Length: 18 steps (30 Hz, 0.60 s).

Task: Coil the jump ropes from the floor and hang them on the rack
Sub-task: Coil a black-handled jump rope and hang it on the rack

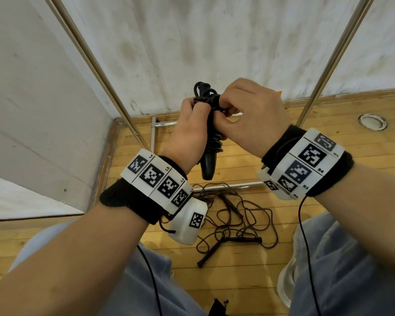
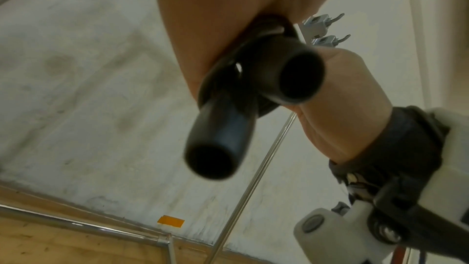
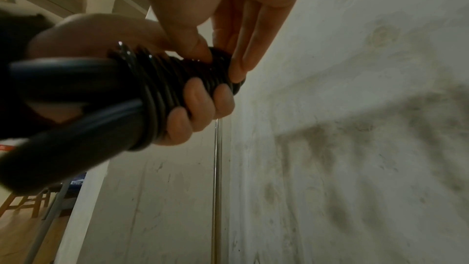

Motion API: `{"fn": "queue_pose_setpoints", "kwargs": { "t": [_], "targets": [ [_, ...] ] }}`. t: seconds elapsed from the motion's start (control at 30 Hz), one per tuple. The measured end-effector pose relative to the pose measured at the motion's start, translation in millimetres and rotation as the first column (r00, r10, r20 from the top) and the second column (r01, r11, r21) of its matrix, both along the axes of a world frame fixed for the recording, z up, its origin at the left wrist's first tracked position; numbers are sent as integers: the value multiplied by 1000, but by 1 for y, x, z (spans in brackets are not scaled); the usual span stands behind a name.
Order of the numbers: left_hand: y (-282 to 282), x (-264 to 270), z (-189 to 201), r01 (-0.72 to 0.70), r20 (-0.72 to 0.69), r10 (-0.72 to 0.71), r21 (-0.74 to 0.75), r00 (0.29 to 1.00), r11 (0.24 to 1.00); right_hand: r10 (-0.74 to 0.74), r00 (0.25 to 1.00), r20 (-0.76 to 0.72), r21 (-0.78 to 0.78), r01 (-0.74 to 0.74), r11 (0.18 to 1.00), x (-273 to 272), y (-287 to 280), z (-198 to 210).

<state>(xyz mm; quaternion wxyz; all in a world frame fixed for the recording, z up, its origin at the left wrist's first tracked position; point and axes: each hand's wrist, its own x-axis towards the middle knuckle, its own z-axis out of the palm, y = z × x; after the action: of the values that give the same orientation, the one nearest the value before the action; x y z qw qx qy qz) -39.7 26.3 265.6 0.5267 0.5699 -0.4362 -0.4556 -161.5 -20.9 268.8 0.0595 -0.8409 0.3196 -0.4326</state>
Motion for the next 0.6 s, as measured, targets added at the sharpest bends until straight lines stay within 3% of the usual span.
{"fn": "queue_pose_setpoints", "kwargs": {
  "t": [0.1,0.17,0.23,0.33,0.47,0.6],
  "targets": [
    [0,2,-2,-46,102,53,-70,993,997,49,998,34,73,-51,996,-2,-1,-2],
    [0,1,-3,-28,129,41,-99,991,995,46,990,135,244,-79,967,-2,-1,-1],
    [1,-1,-3,6,139,12,-131,990,991,-8,968,251,433,-105,895,0,0,3],
    [0,-3,-5,17,179,21,-208,984,978,-82,931,356,596,-159,787,2,3,7],
    [-1,-3,-9,-18,221,80,-269,972,963,-110,893,436,695,-257,671,3,4,9],
    [-4,-5,-12,-28,312,126,-299,942,954,-238,851,469,755,-246,608,0,-3,11]
  ]
}}
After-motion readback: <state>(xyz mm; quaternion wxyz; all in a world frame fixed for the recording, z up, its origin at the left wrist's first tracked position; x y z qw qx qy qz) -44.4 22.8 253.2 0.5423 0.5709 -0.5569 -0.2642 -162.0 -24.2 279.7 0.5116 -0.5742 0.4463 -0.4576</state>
